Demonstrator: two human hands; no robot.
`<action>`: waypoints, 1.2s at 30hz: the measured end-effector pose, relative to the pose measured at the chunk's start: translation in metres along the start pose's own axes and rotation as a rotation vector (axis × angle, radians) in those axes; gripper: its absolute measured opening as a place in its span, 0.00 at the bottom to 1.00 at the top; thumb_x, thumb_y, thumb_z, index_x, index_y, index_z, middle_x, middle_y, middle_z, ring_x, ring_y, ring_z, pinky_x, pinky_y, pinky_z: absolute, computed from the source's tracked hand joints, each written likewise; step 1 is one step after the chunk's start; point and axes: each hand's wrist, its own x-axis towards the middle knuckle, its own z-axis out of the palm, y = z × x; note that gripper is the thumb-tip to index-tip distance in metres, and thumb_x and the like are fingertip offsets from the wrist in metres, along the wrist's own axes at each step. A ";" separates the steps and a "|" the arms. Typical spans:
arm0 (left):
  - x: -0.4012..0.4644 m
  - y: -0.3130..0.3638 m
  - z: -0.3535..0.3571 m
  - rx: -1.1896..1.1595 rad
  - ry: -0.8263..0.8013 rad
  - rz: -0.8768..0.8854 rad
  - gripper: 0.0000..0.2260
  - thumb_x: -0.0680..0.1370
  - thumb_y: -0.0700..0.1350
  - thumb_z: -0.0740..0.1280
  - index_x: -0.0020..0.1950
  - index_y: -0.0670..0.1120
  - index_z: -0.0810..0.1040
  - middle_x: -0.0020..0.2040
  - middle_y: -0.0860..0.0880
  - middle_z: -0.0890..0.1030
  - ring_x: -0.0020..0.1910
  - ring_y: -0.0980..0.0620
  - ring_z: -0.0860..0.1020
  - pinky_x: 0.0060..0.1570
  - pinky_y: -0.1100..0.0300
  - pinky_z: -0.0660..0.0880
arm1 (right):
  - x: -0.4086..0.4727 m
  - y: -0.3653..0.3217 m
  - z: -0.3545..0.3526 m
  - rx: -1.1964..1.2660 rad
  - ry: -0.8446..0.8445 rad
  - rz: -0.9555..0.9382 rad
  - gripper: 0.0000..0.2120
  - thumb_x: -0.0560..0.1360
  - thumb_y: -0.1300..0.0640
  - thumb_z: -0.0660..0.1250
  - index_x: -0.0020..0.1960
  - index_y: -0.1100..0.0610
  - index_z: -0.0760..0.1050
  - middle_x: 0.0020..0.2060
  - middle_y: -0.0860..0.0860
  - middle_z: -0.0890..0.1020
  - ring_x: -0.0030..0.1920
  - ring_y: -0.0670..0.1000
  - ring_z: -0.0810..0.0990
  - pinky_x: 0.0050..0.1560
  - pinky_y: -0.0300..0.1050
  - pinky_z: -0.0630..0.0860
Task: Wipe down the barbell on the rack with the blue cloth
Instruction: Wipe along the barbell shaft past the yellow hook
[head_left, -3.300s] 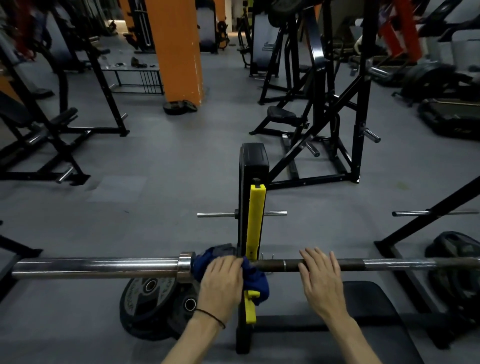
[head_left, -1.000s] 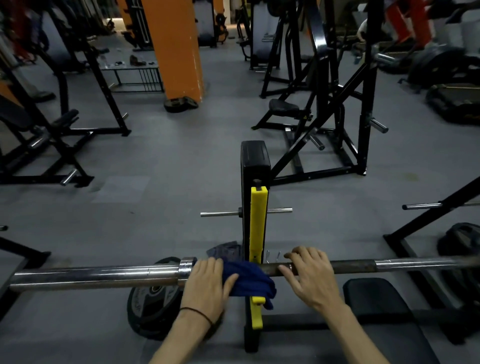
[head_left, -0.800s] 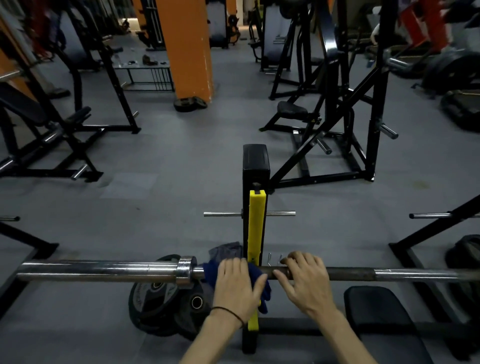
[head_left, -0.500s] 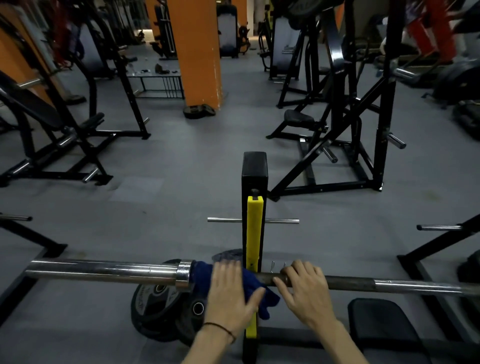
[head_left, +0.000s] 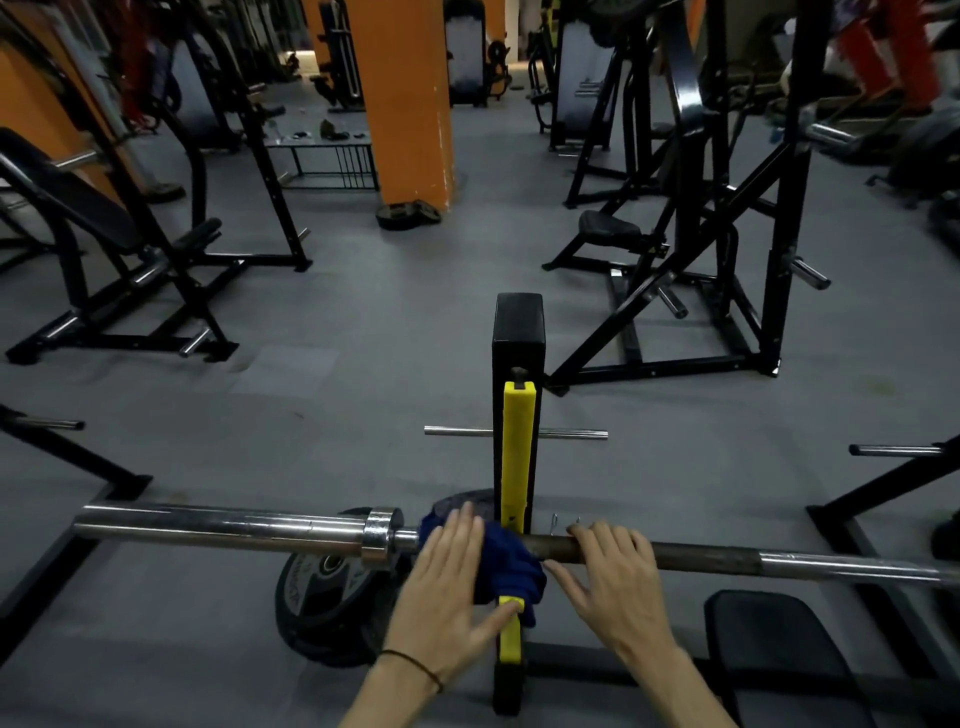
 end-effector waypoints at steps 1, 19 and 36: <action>-0.008 -0.015 -0.001 -0.008 0.017 -0.019 0.42 0.80 0.72 0.54 0.82 0.41 0.56 0.83 0.44 0.55 0.81 0.47 0.55 0.75 0.53 0.54 | 0.001 0.001 0.000 -0.004 0.006 -0.006 0.24 0.79 0.34 0.62 0.55 0.55 0.81 0.43 0.50 0.77 0.43 0.53 0.75 0.49 0.51 0.70; 0.023 -0.004 0.002 -0.097 0.018 -0.144 0.45 0.78 0.74 0.38 0.82 0.40 0.50 0.82 0.42 0.48 0.82 0.45 0.47 0.80 0.50 0.41 | 0.083 0.016 -0.041 0.218 -0.871 0.054 0.35 0.78 0.26 0.49 0.42 0.54 0.80 0.39 0.51 0.83 0.43 0.55 0.82 0.47 0.50 0.76; 0.000 -0.012 0.007 -0.062 0.083 -0.056 0.44 0.80 0.73 0.44 0.82 0.39 0.52 0.82 0.41 0.51 0.82 0.45 0.50 0.80 0.49 0.47 | 0.002 0.010 -0.010 0.045 -0.138 -0.018 0.29 0.75 0.30 0.62 0.61 0.53 0.75 0.49 0.48 0.78 0.49 0.52 0.76 0.55 0.49 0.72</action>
